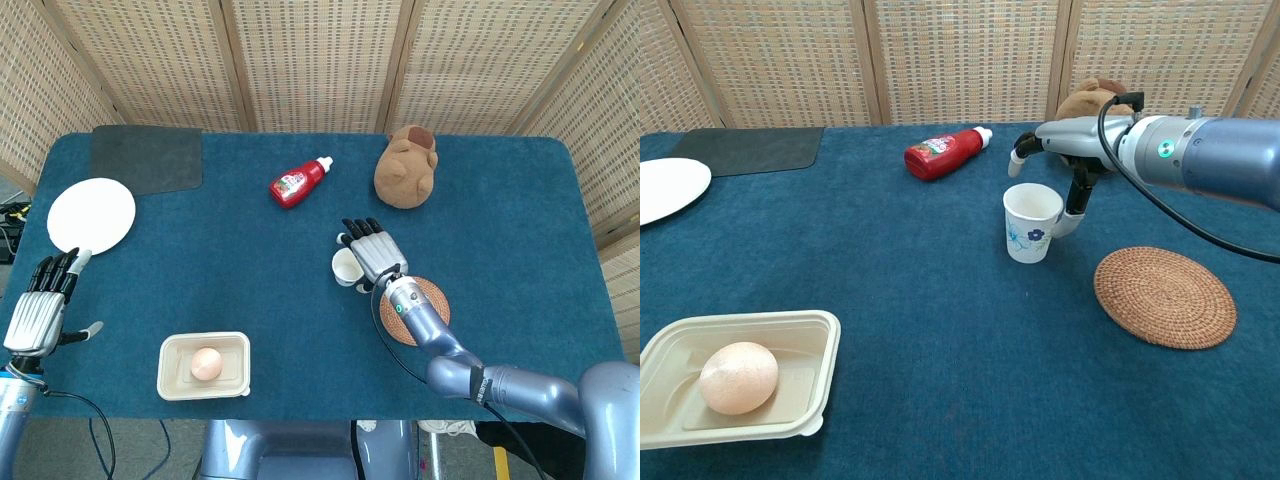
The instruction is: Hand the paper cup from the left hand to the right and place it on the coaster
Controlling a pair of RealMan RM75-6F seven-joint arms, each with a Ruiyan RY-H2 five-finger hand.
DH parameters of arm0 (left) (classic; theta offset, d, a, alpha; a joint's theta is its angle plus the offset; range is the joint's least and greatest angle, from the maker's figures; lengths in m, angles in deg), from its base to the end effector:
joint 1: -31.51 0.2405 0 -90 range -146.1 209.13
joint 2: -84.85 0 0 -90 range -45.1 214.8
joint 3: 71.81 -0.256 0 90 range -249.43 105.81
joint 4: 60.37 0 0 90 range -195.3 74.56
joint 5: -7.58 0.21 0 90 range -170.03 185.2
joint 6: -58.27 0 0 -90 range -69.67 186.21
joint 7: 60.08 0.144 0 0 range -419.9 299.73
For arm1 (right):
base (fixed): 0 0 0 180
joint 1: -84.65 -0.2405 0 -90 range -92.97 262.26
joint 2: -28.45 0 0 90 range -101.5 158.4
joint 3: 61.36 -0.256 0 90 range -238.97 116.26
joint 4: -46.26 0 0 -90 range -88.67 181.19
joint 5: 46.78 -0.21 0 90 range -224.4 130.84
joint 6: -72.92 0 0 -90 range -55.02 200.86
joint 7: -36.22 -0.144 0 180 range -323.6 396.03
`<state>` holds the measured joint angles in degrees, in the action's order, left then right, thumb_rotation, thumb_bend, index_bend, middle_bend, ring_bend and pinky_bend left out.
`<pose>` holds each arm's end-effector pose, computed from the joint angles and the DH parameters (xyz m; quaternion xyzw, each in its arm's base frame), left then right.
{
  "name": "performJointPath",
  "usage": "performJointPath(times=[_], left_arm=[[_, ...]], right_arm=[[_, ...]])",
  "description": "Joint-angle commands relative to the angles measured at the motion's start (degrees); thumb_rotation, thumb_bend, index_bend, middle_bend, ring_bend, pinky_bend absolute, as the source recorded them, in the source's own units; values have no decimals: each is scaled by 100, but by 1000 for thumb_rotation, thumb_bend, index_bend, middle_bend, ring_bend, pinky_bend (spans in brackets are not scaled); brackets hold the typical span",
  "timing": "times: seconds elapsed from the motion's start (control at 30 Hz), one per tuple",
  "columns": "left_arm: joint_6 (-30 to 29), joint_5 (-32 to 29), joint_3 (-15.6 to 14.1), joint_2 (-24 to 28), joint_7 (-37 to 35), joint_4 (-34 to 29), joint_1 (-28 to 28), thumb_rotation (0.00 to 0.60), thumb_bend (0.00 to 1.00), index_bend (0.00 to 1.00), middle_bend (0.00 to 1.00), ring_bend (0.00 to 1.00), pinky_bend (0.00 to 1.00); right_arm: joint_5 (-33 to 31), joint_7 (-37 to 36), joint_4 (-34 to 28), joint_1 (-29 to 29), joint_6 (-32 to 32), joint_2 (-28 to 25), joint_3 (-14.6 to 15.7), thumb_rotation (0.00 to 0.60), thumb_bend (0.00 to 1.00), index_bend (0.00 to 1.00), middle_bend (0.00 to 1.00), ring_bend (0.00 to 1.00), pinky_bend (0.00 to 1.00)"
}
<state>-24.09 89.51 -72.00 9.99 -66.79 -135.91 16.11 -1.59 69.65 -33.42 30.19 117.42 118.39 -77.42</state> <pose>-0.3269 0.2359 0.1176 -0.6185 -0.3774 -0.4048 0.5578 -0.0998 -0.3985 -0.0227 0.7712 -0.3616 0.3086 0.4234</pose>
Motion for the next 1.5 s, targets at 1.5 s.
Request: performJointPath(times=[1.5], left_arm=[[-33,481,165,48,90,-192,189,600,133,0,0,0,0]], right_arm=[[858,-533,-1876,1410,2057,-1577,1219,600,14,428,119,0,0]])
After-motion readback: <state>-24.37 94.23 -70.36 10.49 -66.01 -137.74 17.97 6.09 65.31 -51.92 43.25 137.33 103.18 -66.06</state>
